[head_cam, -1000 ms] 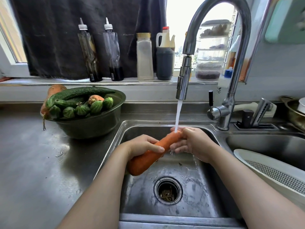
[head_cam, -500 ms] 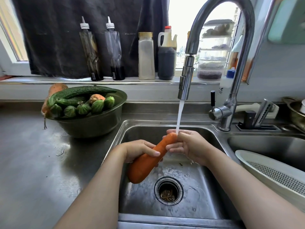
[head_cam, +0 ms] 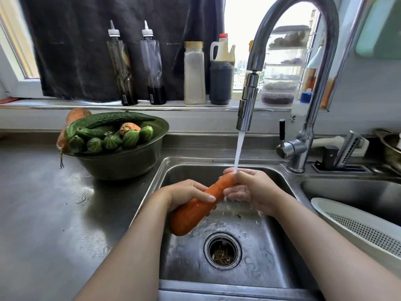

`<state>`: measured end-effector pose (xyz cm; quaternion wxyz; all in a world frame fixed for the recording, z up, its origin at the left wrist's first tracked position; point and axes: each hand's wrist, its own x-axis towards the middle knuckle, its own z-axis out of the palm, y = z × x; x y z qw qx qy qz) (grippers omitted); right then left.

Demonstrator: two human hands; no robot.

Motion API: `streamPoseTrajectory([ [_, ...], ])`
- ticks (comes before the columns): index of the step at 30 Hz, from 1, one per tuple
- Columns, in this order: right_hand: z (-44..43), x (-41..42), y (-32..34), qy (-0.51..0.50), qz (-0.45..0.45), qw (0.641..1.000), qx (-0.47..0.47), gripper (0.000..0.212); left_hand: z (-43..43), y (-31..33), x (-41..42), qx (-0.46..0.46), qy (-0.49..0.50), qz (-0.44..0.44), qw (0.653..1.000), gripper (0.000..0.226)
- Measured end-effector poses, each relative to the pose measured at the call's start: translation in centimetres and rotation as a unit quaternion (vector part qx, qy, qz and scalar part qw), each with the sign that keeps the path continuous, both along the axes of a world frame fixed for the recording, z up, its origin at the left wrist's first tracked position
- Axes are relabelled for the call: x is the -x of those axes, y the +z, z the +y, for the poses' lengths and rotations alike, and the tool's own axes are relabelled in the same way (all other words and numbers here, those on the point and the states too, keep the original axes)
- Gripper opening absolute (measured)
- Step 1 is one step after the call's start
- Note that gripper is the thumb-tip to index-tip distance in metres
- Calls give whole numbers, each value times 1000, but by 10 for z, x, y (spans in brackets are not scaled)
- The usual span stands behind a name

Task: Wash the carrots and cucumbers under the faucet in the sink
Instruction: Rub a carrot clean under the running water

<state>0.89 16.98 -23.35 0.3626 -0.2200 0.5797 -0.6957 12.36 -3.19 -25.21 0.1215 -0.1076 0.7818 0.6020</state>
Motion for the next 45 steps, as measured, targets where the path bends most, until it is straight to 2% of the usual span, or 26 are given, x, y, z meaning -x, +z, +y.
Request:
streamPoseTrajectory([
  [4,4,5,0,16,-19,1000,11,26,1,5,-2,13,9,2,1000,31],
  [6,4,5,1,11,-9,1000,10,23,3,6,-1,19,8,5,1000,25],
  [9,4,5,2,6,32,999,-18,21,4,7,-1,36,8,3,999,21],
  [13,9,8,4,30,79,995,-61,31,2,9,-6,73,14,-12,997,25],
  [16,10,7,5,25,114,990,-74,21,0,10,-6,86,17,-15,996,25],
  [19,10,8,5,2,187,976,-111,15,1,10,-5,102,19,-16,995,25],
  [22,12,10,5,-4,224,964,-141,20,2,11,-5,119,22,-19,992,31],
  [24,12,11,4,-5,215,967,-136,25,2,11,-5,128,28,-19,991,31],
  [29,12,9,2,-6,193,975,-108,13,2,11,-5,144,28,-16,989,29],
  [33,10,13,0,-15,180,977,-109,25,3,12,-4,153,32,-12,988,30],
  [37,10,11,0,-16,176,979,-98,13,5,13,-4,156,30,-6,987,26],
  [42,8,17,-4,-53,131,984,-110,24,6,14,-3,158,21,-4,987,30],
  [45,7,9,-4,-29,184,973,-139,24,9,11,1,147,23,-6,989,40],
])
